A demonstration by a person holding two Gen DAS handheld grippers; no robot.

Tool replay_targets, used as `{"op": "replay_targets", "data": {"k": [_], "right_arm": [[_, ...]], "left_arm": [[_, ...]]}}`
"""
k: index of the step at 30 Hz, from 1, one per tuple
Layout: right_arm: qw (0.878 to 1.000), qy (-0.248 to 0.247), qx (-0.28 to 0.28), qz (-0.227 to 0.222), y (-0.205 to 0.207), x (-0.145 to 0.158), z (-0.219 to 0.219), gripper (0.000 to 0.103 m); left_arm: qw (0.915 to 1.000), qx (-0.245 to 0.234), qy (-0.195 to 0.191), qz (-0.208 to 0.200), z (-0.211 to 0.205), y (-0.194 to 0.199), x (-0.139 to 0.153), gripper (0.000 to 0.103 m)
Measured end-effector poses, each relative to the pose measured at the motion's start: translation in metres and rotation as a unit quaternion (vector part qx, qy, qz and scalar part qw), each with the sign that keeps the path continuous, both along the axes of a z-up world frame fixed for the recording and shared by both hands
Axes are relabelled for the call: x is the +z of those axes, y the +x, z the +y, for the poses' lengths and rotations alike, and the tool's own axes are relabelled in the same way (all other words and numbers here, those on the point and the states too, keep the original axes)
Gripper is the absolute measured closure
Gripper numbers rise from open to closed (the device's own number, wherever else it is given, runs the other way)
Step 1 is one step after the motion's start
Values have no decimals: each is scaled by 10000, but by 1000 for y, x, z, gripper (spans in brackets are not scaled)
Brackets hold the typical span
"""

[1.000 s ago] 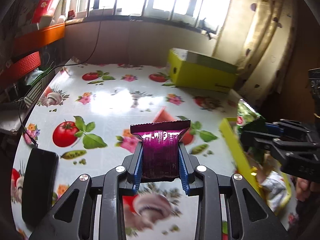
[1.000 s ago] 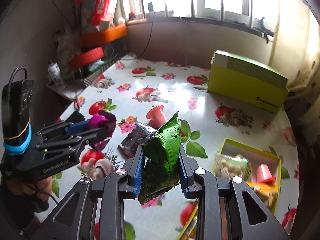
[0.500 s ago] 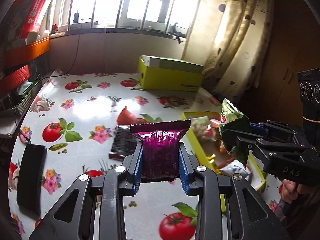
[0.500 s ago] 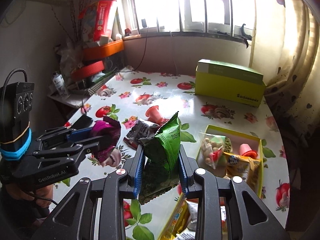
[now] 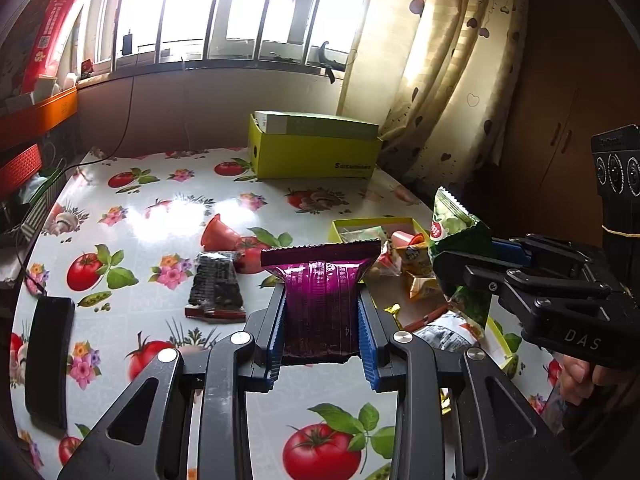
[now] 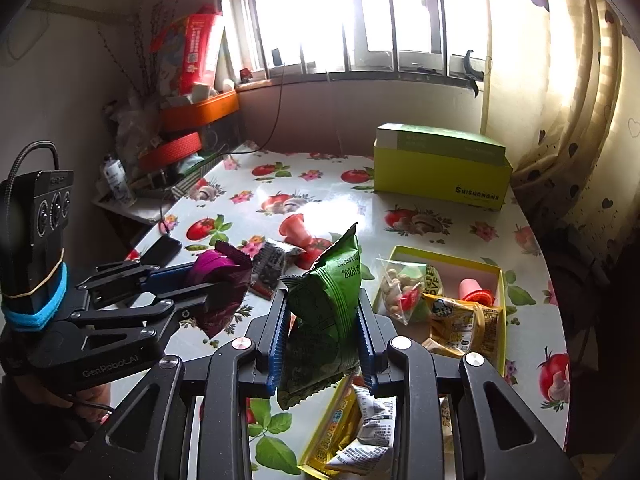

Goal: Organize snacks
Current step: 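Carry the purple bar in the left gripper while the right carries the green packet to the tray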

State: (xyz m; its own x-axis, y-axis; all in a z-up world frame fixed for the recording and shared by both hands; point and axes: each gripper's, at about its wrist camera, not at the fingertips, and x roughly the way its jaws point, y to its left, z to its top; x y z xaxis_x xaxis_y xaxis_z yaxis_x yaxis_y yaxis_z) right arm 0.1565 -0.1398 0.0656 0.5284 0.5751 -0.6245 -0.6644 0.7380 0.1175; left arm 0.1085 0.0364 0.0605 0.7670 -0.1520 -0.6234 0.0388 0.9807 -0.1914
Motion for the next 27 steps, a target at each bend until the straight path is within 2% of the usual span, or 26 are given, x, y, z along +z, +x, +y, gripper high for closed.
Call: {"op": "replay_targets", "data": {"k": [27], "right_arm": [[9984, 160, -526, 129, 14, -9, -52, 75]], "left_arm": [[9989, -439, 101, 105, -48, 20, -4, 70]]}}
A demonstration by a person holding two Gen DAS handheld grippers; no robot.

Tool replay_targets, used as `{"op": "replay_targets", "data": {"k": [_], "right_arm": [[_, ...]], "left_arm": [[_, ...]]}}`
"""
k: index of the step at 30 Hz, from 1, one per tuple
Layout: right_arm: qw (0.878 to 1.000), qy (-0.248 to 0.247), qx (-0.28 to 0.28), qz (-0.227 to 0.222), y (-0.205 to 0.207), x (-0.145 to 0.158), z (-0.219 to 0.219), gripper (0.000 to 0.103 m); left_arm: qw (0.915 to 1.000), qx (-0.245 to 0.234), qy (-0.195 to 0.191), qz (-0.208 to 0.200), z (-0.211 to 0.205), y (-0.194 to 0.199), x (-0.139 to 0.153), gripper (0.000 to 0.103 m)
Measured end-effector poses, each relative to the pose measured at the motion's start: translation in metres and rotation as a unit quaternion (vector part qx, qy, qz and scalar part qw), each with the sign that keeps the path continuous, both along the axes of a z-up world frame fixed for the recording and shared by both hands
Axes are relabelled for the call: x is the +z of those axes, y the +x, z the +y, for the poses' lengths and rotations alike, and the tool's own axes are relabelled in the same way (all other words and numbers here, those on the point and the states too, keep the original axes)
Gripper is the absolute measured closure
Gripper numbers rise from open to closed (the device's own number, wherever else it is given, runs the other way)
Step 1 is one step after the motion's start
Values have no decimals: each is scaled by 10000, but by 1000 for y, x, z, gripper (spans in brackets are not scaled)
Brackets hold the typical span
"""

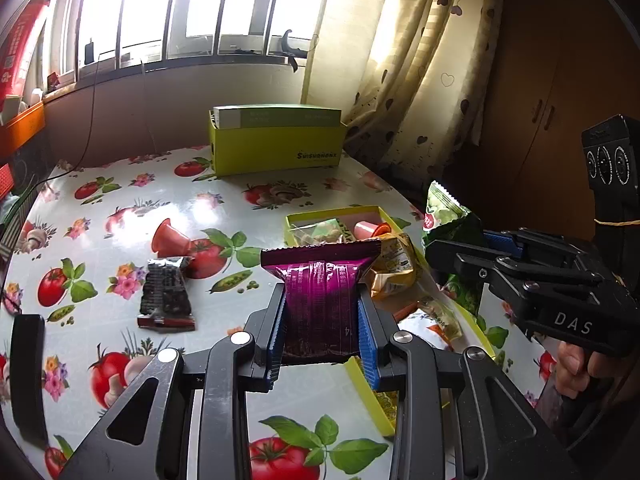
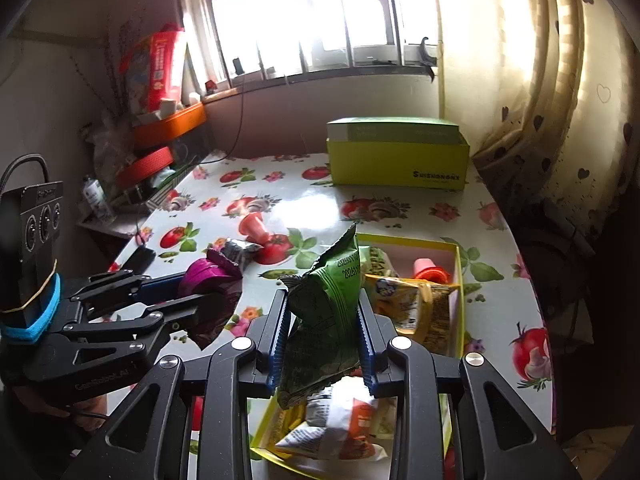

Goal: Organize snacks
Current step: 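Carry the purple bar in the left gripper while the right carries the green packet to the tray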

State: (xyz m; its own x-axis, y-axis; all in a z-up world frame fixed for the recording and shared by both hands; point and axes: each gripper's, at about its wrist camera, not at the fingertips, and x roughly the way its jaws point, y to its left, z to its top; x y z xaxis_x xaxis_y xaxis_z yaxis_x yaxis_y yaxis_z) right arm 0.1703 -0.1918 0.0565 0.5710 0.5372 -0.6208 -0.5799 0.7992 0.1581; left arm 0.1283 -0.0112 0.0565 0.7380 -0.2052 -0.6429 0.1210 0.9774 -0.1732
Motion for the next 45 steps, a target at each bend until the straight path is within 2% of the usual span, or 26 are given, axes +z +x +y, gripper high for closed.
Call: {"op": "replay_targets", "data": {"k": [9, 16, 29, 32, 37, 45], "right_arm": [[9991, 34, -417, 95, 12, -7, -34, 75], [9982, -71, -519, 283, 9, -23, -49, 75], [9918, -340, -530, 1112, -7, -79, -65, 72], [9913, -304, -514, 1177, -9, -81, -67, 69], [9937, -220, -457, 1004, -14, -69, -68, 61], [9949, -53, -482, 885, -11, -61, -68, 60]], "left_arm": [[9999, -98, 1, 36, -10, 9, -2, 70], [9997, -221, -15, 78, -19, 13, -6, 70], [9991, -381, -5, 190, -31, 18, -13, 70], [9989, -430, 4, 200, -33, 19, -13, 70], [9987, -464, 12, 230, -35, 21, -15, 70], [9979, -534, -54, 364, -39, 34, -25, 70]]}}
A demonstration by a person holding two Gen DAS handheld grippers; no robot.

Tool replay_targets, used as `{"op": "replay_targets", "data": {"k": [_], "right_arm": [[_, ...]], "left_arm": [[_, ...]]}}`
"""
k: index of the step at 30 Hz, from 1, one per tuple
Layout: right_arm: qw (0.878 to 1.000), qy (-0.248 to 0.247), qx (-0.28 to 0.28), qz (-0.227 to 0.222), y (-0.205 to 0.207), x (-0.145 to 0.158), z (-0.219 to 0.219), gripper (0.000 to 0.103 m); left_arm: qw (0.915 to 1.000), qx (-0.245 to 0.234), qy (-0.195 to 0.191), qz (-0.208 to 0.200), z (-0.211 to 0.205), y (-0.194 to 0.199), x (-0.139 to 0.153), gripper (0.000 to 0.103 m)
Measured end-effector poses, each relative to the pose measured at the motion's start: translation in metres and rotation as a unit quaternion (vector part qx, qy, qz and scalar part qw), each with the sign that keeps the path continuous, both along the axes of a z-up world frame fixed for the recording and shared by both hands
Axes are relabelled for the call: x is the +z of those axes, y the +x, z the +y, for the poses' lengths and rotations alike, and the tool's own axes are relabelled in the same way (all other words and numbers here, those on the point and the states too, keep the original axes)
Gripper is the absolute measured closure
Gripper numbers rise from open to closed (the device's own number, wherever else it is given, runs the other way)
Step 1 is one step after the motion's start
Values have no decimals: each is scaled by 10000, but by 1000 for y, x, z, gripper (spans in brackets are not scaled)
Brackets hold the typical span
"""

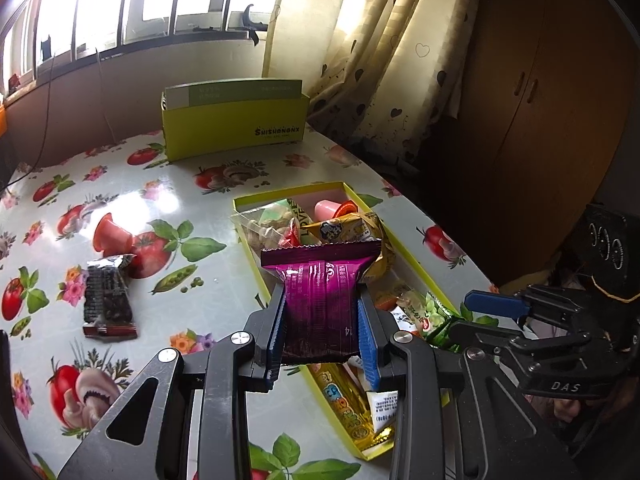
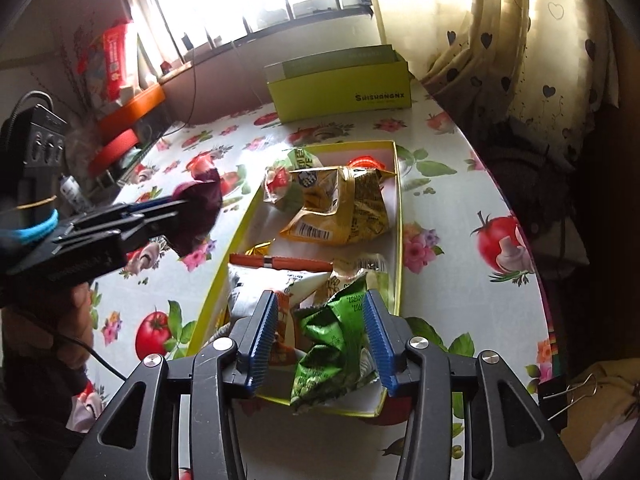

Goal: Organize snacks
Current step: 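Carry the purple bar in the left gripper while the right carries the green packet to the tray, then lower the purple bar into the tray and open the left gripper while the right releases the green packet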

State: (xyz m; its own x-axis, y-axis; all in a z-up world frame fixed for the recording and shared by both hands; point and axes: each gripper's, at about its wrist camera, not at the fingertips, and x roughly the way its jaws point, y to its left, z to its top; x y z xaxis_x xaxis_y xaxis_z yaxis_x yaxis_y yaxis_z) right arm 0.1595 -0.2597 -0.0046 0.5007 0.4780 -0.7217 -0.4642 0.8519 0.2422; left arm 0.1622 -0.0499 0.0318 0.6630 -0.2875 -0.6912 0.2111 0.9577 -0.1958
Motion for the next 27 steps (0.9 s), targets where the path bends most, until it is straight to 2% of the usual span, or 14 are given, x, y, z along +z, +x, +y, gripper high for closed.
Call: {"op": "replay_targets", "data": {"k": [14, 23, 27], "right_arm": [[10000, -38, -19, 43, 19, -4, 3, 60], [10000, -13, -84, 33, 30, -4, 5, 60], [10000, -1, -84, 14, 31, -2, 6, 60]], "left_arm": [[9980, -107, -187, 595, -8, 54, -39, 70], [9979, -110, -340, 540, -7, 69, -42, 68], [9972, -76, -584, 469, 1, 66, -40, 56]]}}
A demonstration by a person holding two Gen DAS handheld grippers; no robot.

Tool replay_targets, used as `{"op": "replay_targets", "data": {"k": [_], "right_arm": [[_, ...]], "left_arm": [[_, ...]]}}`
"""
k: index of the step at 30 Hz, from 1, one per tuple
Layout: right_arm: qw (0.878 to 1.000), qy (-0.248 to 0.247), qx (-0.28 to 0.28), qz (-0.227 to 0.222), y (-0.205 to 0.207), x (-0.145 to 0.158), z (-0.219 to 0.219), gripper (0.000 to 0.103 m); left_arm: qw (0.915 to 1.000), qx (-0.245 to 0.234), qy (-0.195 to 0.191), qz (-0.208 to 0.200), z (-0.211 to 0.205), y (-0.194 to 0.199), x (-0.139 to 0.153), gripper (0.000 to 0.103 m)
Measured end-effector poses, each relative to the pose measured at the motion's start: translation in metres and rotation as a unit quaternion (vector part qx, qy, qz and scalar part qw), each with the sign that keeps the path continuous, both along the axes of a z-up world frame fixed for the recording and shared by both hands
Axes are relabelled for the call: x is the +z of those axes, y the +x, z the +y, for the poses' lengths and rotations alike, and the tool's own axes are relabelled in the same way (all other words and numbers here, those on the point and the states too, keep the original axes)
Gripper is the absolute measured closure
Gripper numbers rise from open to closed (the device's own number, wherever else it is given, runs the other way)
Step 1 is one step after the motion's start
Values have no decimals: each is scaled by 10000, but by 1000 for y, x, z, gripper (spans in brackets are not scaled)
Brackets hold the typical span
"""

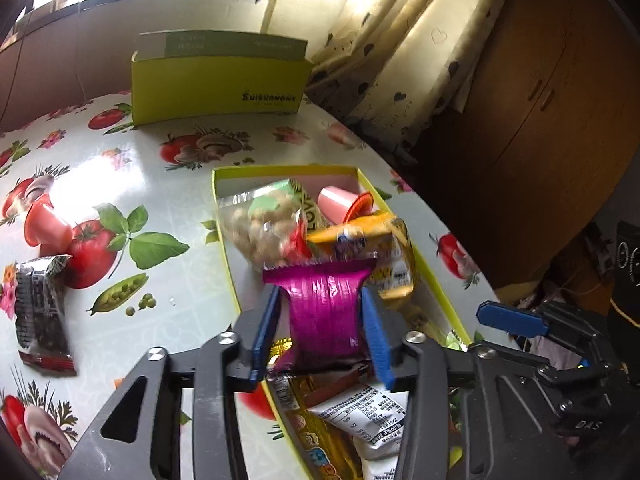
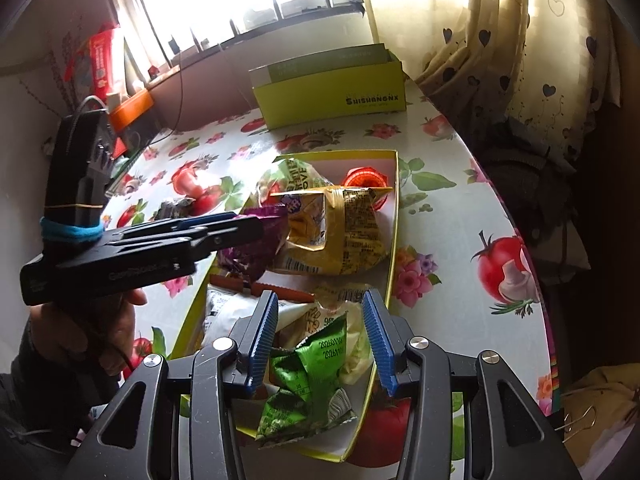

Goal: Organize snacks
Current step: 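Lower the purple bar into the tray and open the left gripper while the right releases the green packet, then move both grippers from the tray toward the dark bar and red cup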

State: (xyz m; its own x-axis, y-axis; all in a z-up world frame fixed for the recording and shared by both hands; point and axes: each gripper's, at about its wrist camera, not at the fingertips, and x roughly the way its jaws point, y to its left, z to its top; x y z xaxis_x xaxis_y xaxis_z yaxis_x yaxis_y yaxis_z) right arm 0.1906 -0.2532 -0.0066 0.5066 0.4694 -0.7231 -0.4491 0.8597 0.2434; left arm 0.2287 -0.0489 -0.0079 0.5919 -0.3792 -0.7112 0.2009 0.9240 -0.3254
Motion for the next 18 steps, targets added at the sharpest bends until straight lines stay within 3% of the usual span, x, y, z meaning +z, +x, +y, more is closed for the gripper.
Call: {"op": "replay_targets", "data": {"k": [5, 11, 17, 18], "right_arm": [[10000, 22, 15, -53, -1, 4, 4, 60], [9997, -178, -33, -157, 10, 4, 23, 62], [9981, -405, 420, -182, 26, -3, 69, 77], [9976, -527, 414, -147, 31, -8, 76, 85]], "left_arm": [[9997, 164, -95, -173, 13, -11, 10, 54], [9980, 513, 345, -146, 28, -23, 7, 54], [9972, 663, 326, -136, 44, -36, 5, 54], [9969, 704, 308, -146, 48, -39, 6, 54]]}}
